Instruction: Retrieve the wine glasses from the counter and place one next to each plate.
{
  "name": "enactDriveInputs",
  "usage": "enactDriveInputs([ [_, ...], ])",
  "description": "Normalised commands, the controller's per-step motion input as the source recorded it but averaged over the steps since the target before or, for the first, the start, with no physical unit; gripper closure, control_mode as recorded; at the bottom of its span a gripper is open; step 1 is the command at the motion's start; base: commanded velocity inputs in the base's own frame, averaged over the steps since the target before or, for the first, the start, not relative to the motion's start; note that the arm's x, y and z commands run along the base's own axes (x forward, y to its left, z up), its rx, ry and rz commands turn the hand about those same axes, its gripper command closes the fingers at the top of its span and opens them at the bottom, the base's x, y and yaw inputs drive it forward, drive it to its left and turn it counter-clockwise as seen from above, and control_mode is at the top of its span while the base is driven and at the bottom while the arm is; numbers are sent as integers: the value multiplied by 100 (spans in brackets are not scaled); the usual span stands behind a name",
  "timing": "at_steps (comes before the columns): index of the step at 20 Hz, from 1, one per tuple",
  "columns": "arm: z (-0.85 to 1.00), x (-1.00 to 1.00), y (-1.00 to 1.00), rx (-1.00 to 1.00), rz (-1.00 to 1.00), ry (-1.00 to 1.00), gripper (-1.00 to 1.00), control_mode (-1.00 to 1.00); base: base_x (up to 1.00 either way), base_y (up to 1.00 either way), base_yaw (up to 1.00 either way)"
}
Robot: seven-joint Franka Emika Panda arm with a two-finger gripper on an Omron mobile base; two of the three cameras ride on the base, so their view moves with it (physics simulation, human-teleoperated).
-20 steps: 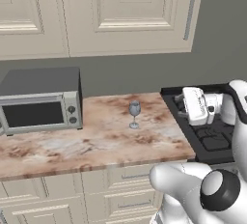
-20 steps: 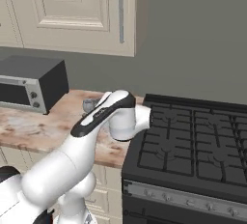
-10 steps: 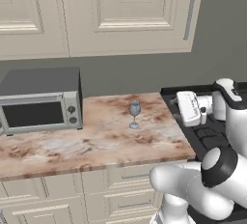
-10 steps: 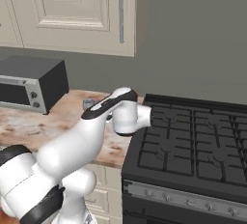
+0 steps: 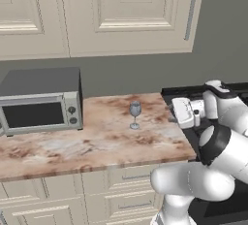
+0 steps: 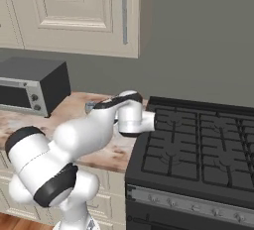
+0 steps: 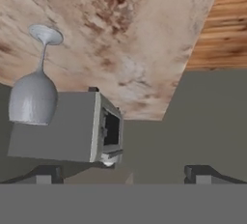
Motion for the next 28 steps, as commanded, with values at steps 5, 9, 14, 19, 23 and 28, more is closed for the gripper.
enactDriveInputs([
  [5,-16,25,4,0,0,13,-100,-100,0,0,0],
  [9,-11,6,4,0,0,0,-100,-100,0,0,0],
  [14,-21,14,14,0,0,0,-100,-100,0,0,0],
  [19,-27,30,23,0,1,-1,-100,-100,0,0,0],
  [23,-18,21,11,0,2,-1,-100,-100,0,0,0],
  [28,-22,25,14,0,1,0,-100,-100,0,0,0],
])
